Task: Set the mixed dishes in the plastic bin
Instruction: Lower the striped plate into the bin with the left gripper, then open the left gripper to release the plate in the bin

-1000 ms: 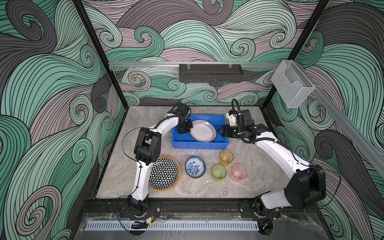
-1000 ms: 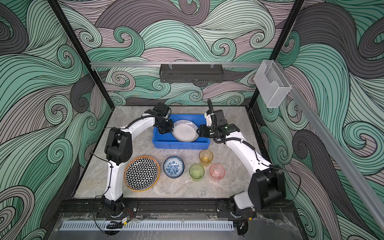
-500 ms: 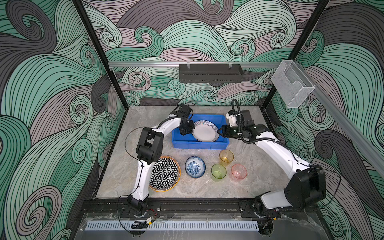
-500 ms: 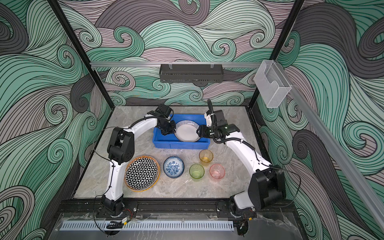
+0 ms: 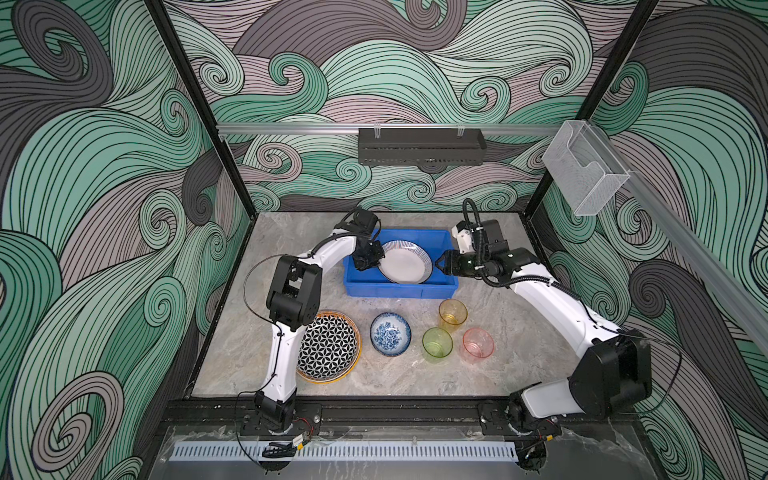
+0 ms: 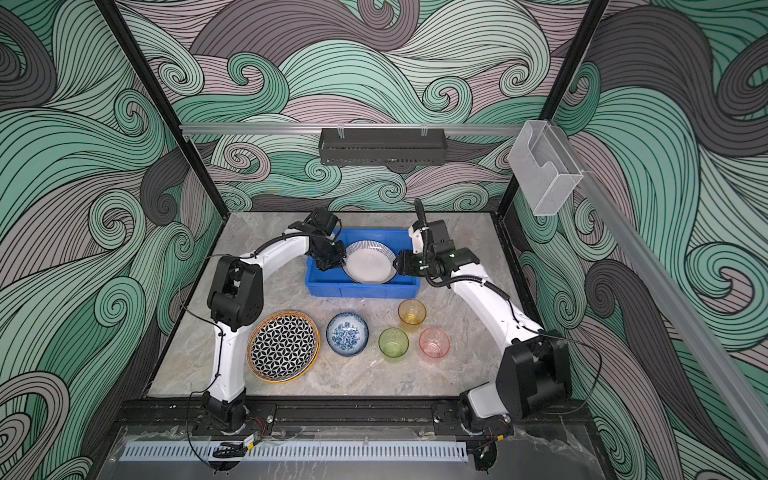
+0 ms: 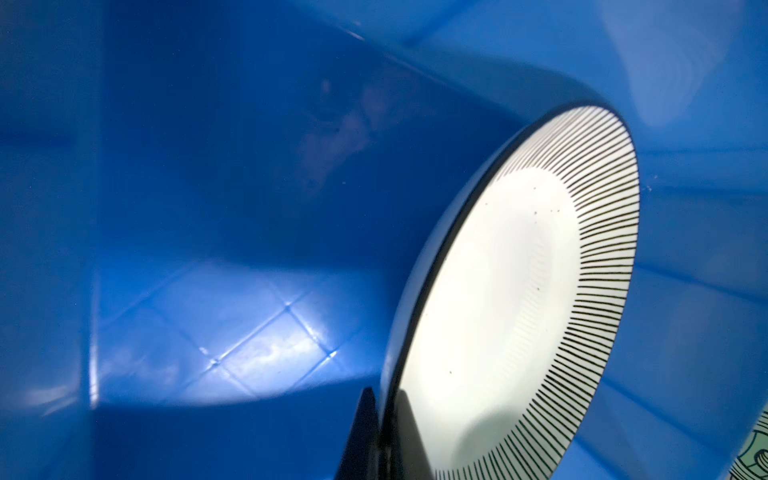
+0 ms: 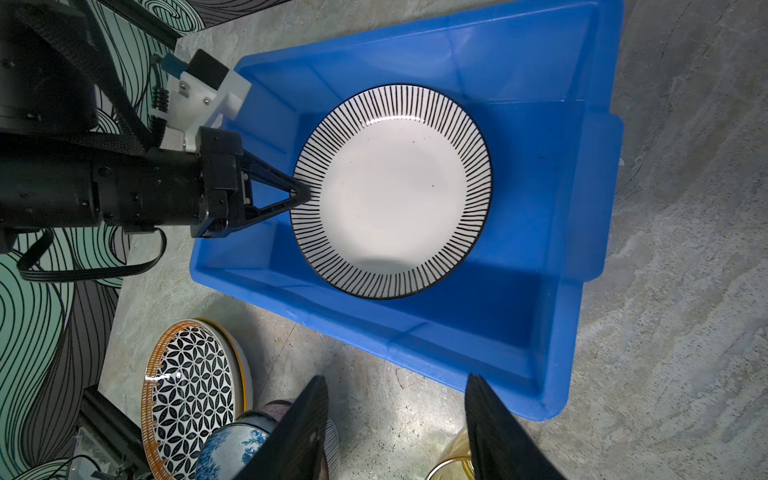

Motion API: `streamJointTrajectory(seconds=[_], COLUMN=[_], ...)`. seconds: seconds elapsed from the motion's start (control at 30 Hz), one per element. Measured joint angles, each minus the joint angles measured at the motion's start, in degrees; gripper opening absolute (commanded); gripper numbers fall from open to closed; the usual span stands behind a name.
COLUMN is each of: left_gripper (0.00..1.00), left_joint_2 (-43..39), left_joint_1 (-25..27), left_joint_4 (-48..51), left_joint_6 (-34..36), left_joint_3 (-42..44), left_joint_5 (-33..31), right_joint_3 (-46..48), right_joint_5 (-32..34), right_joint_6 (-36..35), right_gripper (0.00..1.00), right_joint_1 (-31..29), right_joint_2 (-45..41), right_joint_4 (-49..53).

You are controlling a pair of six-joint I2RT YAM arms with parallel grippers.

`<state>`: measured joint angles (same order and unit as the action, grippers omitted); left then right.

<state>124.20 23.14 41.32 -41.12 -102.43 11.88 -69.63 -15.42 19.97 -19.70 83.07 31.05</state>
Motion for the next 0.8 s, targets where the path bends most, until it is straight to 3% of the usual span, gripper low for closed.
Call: streamJointTrajectory(seconds=[0.8], left_gripper=[0.06], left_joint_2=[-1.7], left_joint_1=[-1.3], left_joint_4=[1.7], left_joint_6=[0.5], left_joint_3=[2.3], left_joint_5=[-3.0], right_joint_3=[0.0], right_joint_5=[0.0], right_joint_6=[0.0], right_gripper=[0.55], right_joint_1=[-2.2], right_joint_2=[0.4], right_joint_4=[0.0])
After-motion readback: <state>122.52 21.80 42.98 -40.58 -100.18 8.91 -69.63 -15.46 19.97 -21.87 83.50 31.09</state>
